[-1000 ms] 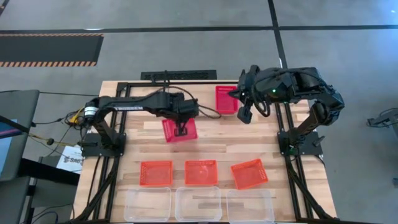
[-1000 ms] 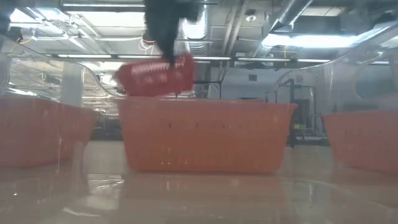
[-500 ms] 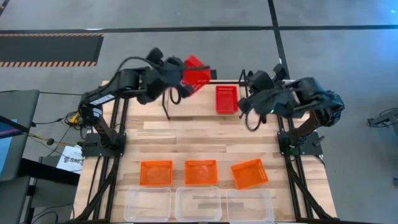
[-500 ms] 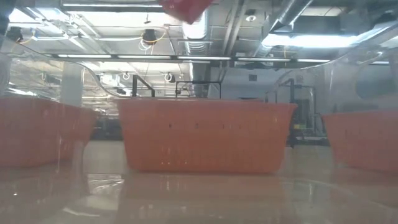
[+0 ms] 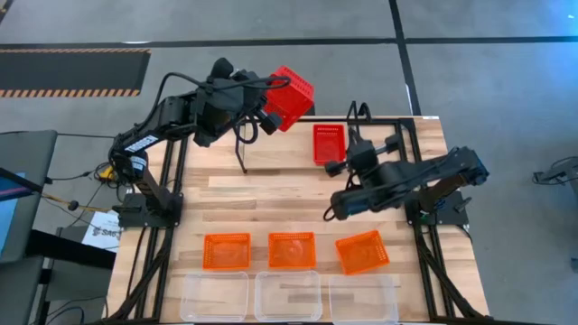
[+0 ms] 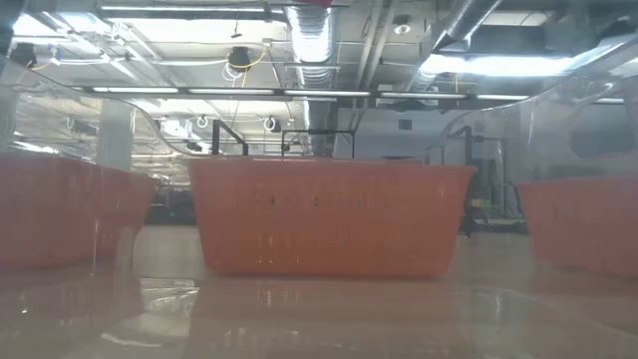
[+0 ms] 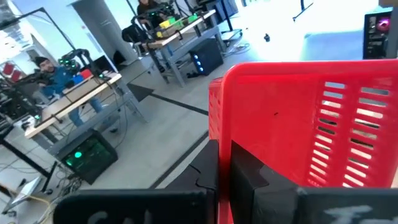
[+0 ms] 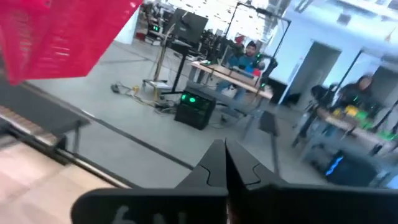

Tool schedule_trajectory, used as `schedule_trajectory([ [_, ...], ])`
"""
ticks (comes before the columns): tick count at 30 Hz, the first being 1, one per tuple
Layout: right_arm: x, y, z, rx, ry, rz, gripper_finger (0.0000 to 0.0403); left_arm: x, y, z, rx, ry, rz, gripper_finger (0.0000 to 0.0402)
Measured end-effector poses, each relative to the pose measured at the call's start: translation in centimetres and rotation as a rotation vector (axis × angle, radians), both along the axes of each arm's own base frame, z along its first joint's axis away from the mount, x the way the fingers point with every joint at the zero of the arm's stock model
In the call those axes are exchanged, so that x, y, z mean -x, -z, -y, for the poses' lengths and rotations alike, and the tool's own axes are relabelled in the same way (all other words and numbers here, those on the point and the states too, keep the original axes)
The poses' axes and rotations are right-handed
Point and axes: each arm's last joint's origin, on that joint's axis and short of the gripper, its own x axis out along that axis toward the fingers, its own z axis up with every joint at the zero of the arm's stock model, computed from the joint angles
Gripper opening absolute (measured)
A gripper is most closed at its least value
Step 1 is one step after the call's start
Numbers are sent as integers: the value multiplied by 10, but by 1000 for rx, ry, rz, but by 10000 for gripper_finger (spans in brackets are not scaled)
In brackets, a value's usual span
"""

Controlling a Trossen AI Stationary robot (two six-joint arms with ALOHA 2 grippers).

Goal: Stack baskets on shelf by color
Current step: Stack the red bin on top of the red bins on the shelf

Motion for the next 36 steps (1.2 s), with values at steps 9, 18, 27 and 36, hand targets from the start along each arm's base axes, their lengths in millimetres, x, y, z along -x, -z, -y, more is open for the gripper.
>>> schedule_trajectory([
  [9, -14, 9, 15, -30, 63, 112, 33, -1, 0, 1, 6, 42, -6, 0],
  [18, -45, -26, 23, -158, 8, 184, 41, -1, 0, 1, 4, 44, -10, 0],
  [27, -44, -68, -16, -52, -194, -11, 49, -1, 1, -1, 0, 40, -20, 0],
  [36, -40, -59, -37, -81, -502, -118, 26, -1, 0, -1, -2, 40, -19, 0],
])
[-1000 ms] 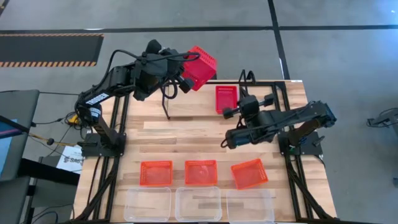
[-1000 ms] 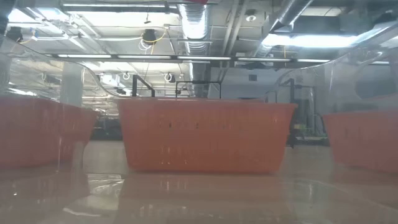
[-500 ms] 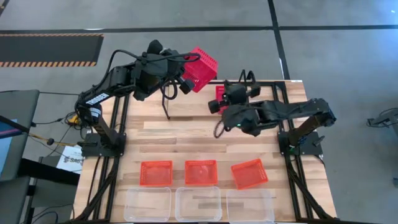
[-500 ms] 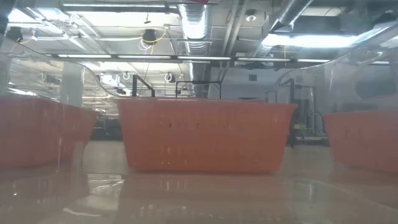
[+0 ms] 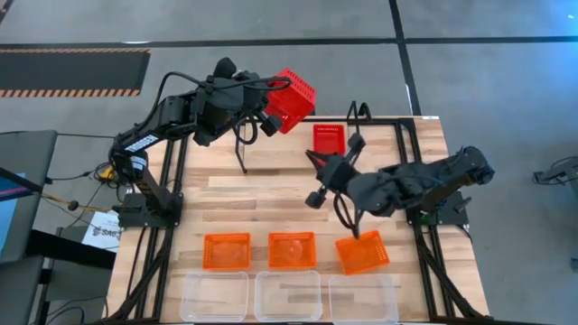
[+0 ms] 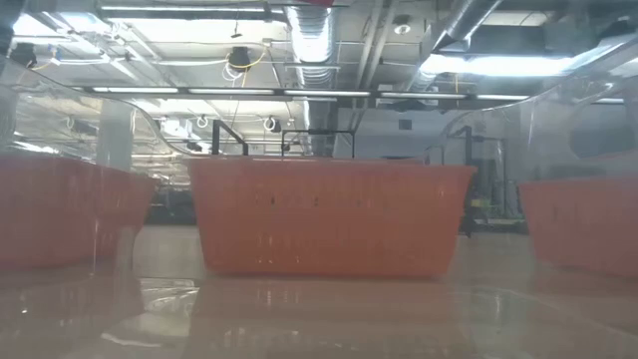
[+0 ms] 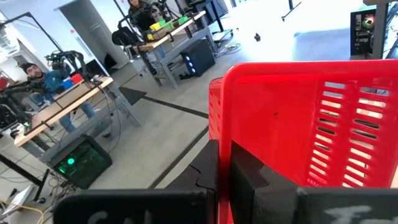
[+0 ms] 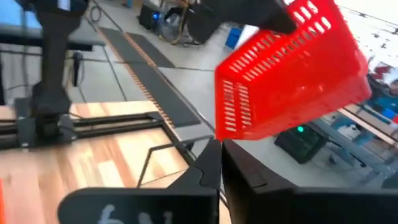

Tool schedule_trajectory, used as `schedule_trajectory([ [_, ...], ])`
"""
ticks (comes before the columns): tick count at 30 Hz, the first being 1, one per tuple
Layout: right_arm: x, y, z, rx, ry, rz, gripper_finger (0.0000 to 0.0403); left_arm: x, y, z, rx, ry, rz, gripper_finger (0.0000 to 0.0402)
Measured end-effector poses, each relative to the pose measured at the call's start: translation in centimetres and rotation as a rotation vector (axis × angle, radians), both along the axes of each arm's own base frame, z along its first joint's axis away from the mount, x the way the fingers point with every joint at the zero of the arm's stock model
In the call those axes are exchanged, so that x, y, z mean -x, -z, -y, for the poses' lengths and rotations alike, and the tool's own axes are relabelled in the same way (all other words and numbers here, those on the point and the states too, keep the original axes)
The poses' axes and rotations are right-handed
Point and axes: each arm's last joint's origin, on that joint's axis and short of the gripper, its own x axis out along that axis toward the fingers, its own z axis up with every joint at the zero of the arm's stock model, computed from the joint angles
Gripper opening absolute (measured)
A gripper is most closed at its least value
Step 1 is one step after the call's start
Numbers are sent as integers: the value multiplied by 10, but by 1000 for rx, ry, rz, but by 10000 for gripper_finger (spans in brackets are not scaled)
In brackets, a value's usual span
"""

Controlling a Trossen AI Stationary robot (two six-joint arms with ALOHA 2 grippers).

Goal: Stack baskets on shelf by color
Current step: Stack the red bin on top of the red bins on the shelf

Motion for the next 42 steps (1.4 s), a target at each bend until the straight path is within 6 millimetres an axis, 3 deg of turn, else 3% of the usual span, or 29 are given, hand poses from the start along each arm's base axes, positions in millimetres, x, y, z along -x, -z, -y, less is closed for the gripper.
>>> schedule_trajectory([
  [8, -25, 7, 22, 70, 71, 17, 19, -1, 0, 0, 15, 20, 11, 0],
  [12, -35, -3, 36, 102, 97, 89, 42, -1, 0, 1, 21, 21, 17, 0],
  [16, -42, 1, 42, 128, 118, 69, 76, -1, 0, 1, 20, 21, 16, 0],
  [23, -44, 6, 46, 110, 144, 61, 142, -1, 0, 0, 19, 20, 14, 0],
  [31, -35, 10, 18, 128, 262, 25, 177, 0, 0, -4, 8, -3, 6, 0],
  [37, -36, 15, 33, 77, 331, 63, 171, 0, 0, -3, 11, 7, 6, 0],
  [42, -42, 15, 53, 26, 290, 112, 166, 0, 0, -4, 11, 6, 6, 0],
])
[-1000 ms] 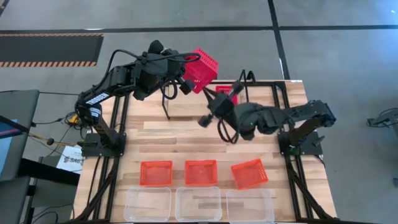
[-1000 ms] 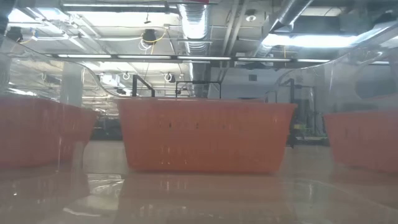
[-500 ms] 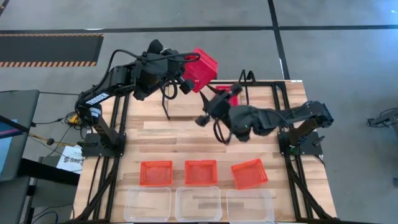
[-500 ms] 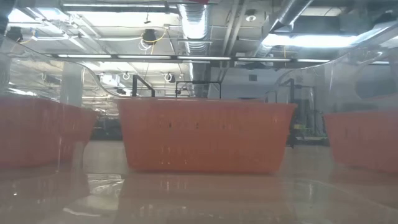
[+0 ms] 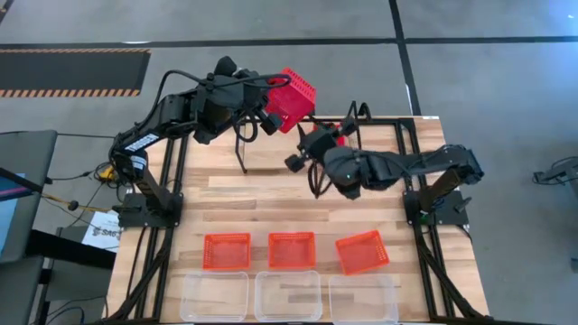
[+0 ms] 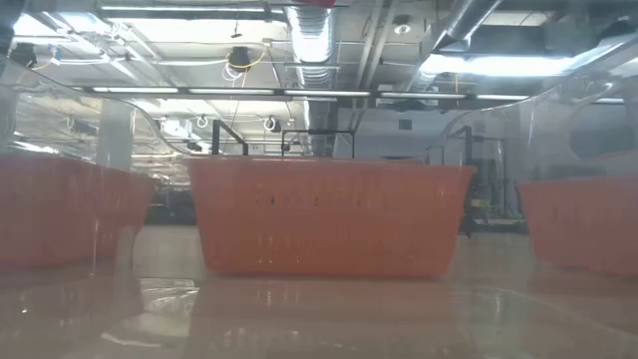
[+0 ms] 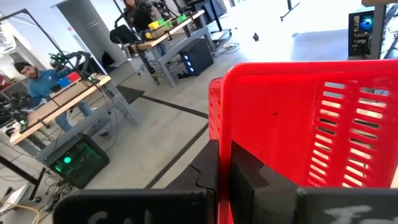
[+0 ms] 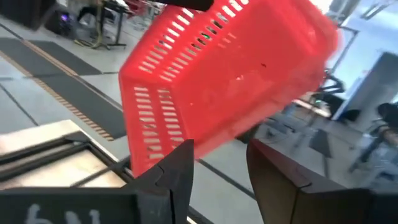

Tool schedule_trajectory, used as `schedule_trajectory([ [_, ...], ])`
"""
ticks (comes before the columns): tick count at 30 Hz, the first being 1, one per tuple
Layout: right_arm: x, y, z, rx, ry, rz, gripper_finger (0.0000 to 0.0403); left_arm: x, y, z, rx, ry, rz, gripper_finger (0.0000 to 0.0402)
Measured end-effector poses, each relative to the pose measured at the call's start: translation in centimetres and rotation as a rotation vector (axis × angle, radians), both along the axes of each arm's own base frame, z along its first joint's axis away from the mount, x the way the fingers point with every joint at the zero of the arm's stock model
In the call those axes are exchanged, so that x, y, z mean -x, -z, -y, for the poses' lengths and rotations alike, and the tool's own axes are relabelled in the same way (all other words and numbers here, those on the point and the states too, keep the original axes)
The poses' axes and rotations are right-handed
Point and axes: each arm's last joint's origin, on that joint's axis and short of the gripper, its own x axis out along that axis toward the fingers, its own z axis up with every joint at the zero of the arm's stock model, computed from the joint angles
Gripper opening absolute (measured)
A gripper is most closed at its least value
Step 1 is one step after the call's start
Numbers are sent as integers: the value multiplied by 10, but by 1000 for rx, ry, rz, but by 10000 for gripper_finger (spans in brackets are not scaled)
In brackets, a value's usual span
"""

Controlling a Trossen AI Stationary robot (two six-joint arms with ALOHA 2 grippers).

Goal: Stack baskets on shelf by color
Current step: Stack the red bin on top of the red bins on the shelf

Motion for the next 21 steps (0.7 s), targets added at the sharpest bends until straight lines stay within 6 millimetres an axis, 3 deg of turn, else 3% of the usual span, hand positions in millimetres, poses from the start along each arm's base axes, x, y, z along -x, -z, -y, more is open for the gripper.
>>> schedule_trajectory([
  [10, -1, -14, -7, 40, -78, 55, 172, 0, 0, 0, -3, -8, 4, 0],
  [21, -4, -10, 24, 49, 12, -3, 165, 2, 4, -1, 19, -43, -15, 0],
])
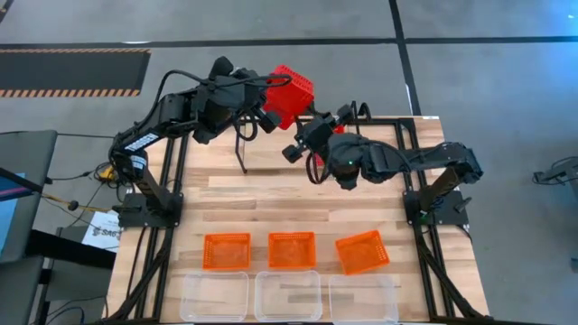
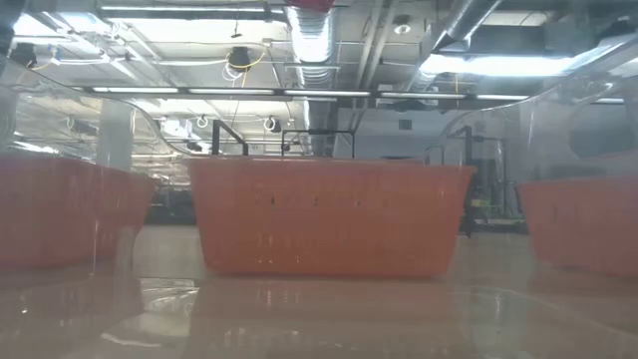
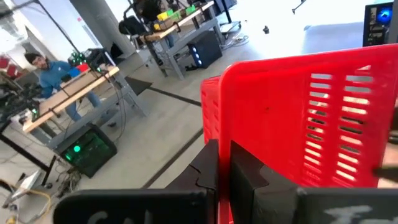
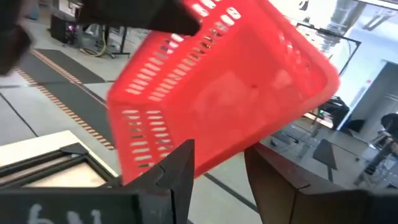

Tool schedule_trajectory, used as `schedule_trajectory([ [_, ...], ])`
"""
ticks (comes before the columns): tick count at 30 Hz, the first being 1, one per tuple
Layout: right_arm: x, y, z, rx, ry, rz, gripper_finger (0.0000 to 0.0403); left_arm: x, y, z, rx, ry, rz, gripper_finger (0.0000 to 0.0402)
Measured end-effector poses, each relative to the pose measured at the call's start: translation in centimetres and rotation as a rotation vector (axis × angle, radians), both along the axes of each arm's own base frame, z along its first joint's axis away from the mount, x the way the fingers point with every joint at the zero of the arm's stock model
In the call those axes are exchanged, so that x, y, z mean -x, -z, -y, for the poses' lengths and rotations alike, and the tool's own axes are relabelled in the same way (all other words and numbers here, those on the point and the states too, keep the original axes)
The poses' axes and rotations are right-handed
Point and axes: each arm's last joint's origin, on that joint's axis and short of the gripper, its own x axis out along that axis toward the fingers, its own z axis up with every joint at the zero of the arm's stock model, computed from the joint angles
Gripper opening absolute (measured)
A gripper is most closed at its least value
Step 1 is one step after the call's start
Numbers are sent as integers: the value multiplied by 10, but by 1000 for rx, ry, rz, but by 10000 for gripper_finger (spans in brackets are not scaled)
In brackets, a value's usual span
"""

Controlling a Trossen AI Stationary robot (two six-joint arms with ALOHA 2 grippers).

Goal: Stack baskets on shelf by color
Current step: Stack the red bin on top of the red bins on the shelf

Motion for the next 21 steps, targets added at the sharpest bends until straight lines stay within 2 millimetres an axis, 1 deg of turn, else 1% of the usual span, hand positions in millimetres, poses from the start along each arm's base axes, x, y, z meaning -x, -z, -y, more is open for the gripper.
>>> schedule_trajectory([
  [5, 0, 0, 11, -1, 32, 1, 158, 0, 1, 2, 15, 9, -2, 0],
  [8, 0, 0, 13, -2, 42, 3, 139, 0, 1, 5, 15, 17, -2, 0],
  [10, 0, 0, 13, -2, 45, 5, 110, 0, 1, 7, 13, 20, -2, 0],
  [13, 1, -1, 13, -6, 54, 17, 39, 0, 2, 8, 11, 19, -6, 0],
  [14, 1, -1, 13, -6, 56, 19, 23, 0, 2, 8, 10, 19, -8, 0],
  [18, 2, -2, 13, -5, 57, 15, 11, 0, 2, 8, 4, 23, -19, 3],
  [21, 2, -1, 14, -1, 57, -2, 7, -1, 3, 11, -2, 40, -38, 24],
])
